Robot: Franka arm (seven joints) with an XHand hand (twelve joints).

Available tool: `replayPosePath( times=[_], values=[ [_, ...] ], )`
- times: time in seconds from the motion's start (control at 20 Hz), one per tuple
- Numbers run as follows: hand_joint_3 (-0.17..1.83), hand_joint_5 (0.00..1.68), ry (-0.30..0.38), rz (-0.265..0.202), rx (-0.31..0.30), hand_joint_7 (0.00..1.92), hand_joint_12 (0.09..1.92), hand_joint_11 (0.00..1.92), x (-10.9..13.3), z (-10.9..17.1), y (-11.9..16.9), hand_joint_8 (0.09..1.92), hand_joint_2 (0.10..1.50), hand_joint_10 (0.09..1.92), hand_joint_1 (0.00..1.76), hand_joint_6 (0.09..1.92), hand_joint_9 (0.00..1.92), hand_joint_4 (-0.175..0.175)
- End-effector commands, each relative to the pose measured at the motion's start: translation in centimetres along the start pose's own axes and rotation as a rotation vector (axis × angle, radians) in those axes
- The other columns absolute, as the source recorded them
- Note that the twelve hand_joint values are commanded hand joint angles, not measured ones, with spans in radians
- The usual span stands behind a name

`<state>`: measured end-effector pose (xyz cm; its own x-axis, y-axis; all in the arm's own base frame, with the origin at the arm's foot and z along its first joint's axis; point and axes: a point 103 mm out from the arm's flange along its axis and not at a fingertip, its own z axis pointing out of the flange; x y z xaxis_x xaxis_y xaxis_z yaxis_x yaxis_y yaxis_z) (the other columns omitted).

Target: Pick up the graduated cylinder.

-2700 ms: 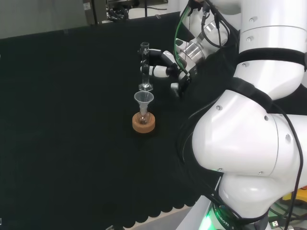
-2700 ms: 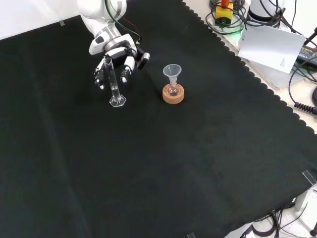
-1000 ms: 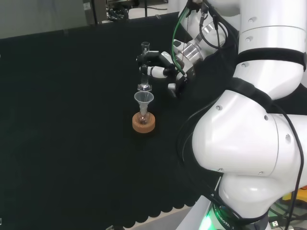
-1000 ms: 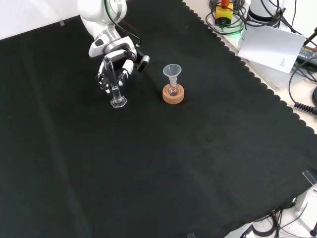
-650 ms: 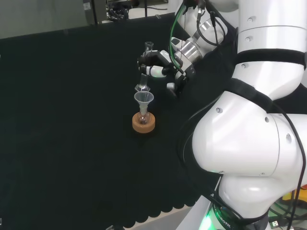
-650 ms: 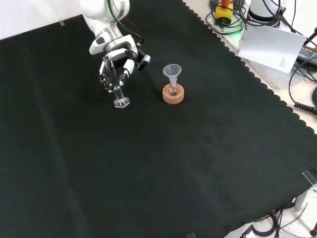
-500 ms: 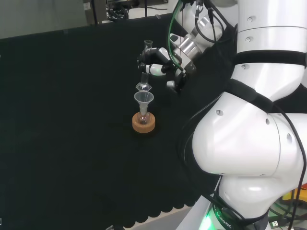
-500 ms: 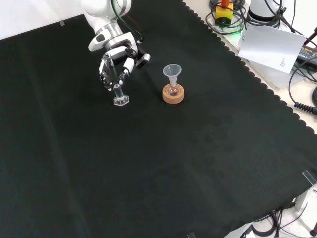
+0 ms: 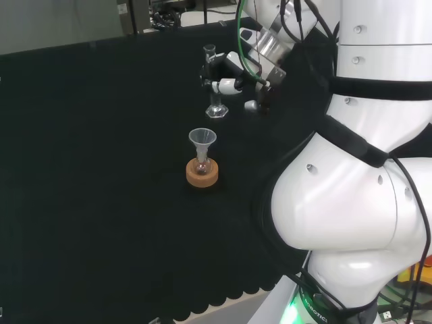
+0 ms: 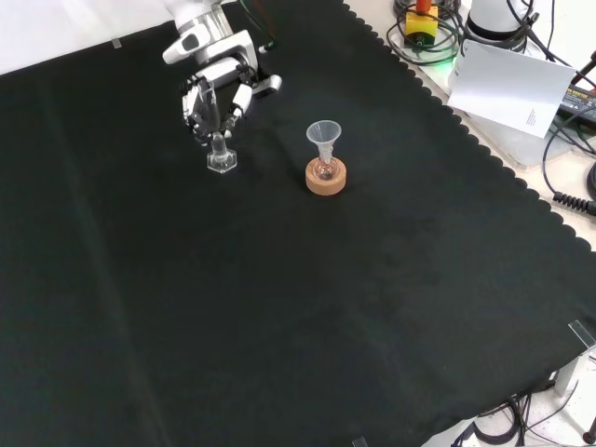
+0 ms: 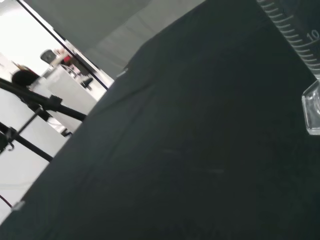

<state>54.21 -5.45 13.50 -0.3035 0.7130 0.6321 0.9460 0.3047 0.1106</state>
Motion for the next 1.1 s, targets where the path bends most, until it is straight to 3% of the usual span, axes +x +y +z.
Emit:
replayPosePath(
  times=[0.05, 0.65, 1.1],
  values=[
    [0.0, 0.9, -0.143, 0.033, 0.065, 0.93, 0.86, 1.1, 1.4, -3.2, -3.4, 1.11, 1.15, 0.29, 1.25, 1.12, 1.25, -0.175],
    [0.0, 0.91, -0.275, 0.104, 0.177, 0.94, 0.85, 1.11, 4.7, -6.8, -11.1, 1.09, 1.14, 0.29, 1.25, 1.11, 1.27, -0.175],
    [0.0, 0.91, -0.321, 0.116, 0.332, 0.95, 0.85, 1.11, 5.7, -7.3, -15.5, 1.09, 1.14, 0.28, 1.25, 1.1, 1.27, -0.175]
  ],
)
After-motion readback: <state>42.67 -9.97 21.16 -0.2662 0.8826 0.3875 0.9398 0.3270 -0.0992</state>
